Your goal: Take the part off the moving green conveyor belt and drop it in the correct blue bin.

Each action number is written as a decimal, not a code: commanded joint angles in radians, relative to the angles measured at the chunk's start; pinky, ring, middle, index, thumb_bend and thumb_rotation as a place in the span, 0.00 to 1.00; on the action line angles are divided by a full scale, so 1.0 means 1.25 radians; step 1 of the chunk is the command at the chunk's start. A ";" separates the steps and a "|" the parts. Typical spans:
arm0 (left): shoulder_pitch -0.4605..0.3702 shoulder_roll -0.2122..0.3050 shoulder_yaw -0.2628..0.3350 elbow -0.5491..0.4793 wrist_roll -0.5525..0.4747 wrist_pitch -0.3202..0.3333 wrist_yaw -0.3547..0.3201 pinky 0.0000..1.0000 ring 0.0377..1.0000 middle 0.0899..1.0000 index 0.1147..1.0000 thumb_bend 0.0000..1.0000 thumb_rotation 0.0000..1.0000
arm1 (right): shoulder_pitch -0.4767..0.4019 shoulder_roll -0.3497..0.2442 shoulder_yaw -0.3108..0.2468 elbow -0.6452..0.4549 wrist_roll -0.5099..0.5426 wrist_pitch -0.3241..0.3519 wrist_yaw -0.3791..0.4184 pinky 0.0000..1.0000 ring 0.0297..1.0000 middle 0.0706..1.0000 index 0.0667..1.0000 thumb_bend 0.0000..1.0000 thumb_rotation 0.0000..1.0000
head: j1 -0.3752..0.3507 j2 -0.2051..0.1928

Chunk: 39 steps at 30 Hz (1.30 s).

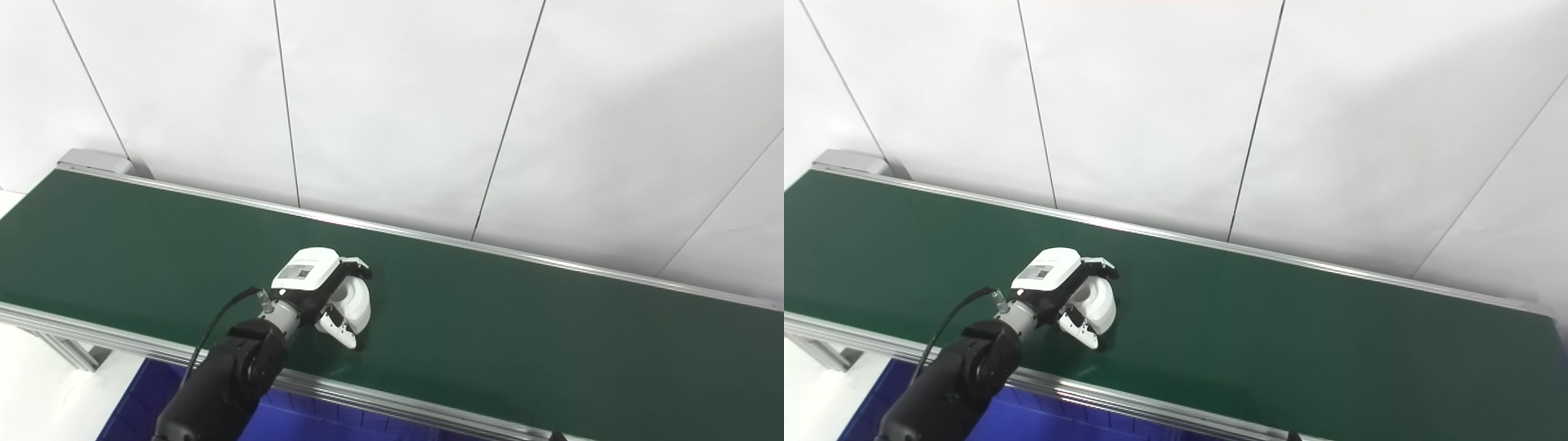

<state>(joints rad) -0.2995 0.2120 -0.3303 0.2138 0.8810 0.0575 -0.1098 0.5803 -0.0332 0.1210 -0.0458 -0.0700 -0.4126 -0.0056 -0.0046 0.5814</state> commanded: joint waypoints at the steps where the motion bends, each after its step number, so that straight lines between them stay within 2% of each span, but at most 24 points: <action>1: 0.001 0.005 0.004 0.018 -0.003 0.018 0.026 0.45 0.50 0.53 0.44 0.56 0.06 | 0.012 -0.001 0.002 -0.032 0.001 -0.019 0.006 0.97 0.98 1.00 1.00 0.79 0.89 | 0.000 0.003; 5: 0.005 0.004 -0.008 0.001 -0.011 0.022 0.021 0.44 0.50 0.52 0.42 0.52 0.05 | 0.014 -0.002 0.003 -0.036 -0.002 -0.020 0.006 0.96 0.97 1.00 1.00 0.77 0.89 | -0.001 0.005; 12: -0.001 0.015 -0.025 -0.068 -0.003 0.054 -0.025 0.41 0.48 0.48 0.39 0.52 0.00 | 0.015 -0.003 0.005 -0.040 0.001 -0.015 0.008 0.95 0.96 1.00 1.00 0.77 0.89 | -0.001 0.011; 18: -0.008 0.025 -0.029 -0.135 -0.004 0.078 -0.063 0.44 0.49 0.49 0.39 0.52 0.00 | 0.015 -0.007 0.005 -0.044 0.001 -0.013 0.009 0.95 0.96 1.00 1.00 0.78 0.89 | 0.006 0.022; 20: -0.009 0.027 -0.025 -0.167 -0.009 0.079 -0.071 0.43 0.48 0.48 0.40 0.52 0.00 | 0.016 -0.010 0.005 -0.053 0.002 -0.009 0.010 0.95 0.96 1.00 1.00 0.78 0.89 | 0.015 0.033; 21: -0.010 0.027 -0.023 -0.184 -0.011 0.084 -0.079 0.42 0.47 0.48 0.40 0.52 0.00 | 0.018 -0.012 0.004 -0.060 0.003 -0.005 0.010 0.95 0.96 1.00 1.00 0.77 0.89 | 0.030 0.051; 22: -0.010 0.027 -0.020 -0.201 -0.015 0.085 -0.084 0.42 0.47 0.48 0.40 0.52 0.00 | 0.019 -0.012 0.004 -0.065 0.003 -0.002 0.010 0.95 0.95 1.00 1.00 0.77 0.89 | 0.030 0.051; 23: -0.010 0.028 -0.018 -0.225 -0.017 0.093 -0.098 0.43 0.48 0.49 0.39 0.52 0.00 | 0.020 -0.014 0.003 -0.072 0.004 0.003 0.010 0.95 0.95 1.00 1.00 0.76 0.89 | 0.049 0.067; 26: -0.001 0.033 -0.005 -0.322 -0.030 0.102 -0.128 0.39 0.44 0.47 0.40 0.52 0.00 | 0.025 -0.020 0.002 -0.094 0.019 0.015 0.017 0.96 0.96 1.00 1.00 0.73 0.89 | 0.090 0.091; 29: 0.016 0.039 0.005 -0.406 -0.026 0.116 -0.161 0.35 0.40 0.45 0.41 0.52 0.00 | 0.029 -0.026 0.001 -0.110 0.038 0.026 0.024 0.99 0.98 1.00 1.00 0.72 0.90 | 0.104 0.109; 30: 0.022 0.040 0.008 -0.432 -0.022 0.122 -0.172 0.35 0.41 0.45 0.41 0.52 0.00 | 0.030 -0.029 0.000 -0.118 0.042 0.031 0.027 0.99 0.98 1.00 1.00 0.72 0.90 | 0.112 0.127; 31: 0.026 0.041 0.010 -0.448 -0.020 0.127 -0.181 0.37 0.42 0.46 0.40 0.52 0.00 | 0.031 -0.030 -0.001 -0.123 0.045 0.035 0.028 0.99 0.99 1.00 1.00 0.72 0.91 | 0.112 0.127; 33: 0.055 0.046 0.018 -0.505 -0.018 0.135 -0.199 0.39 0.43 0.47 0.40 0.52 0.00 | 0.033 -0.033 -0.005 -0.139 0.046 0.048 0.029 1.00 0.99 1.00 1.00 0.71 0.92 | 0.119 0.152; 39: 0.174 0.044 0.042 -0.613 0.000 0.145 -0.222 0.42 0.44 0.46 0.40 0.52 0.00 | 0.035 -0.043 -0.009 -0.164 0.058 0.071 0.039 1.00 0.98 1.00 1.00 0.73 0.95 | 0.116 0.171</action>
<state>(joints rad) -0.0913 0.2599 -0.2939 -0.5097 0.8611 0.2407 -0.3995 0.6155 -0.0803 0.1131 -0.2152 -0.0091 -0.3316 0.0323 0.1396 0.7900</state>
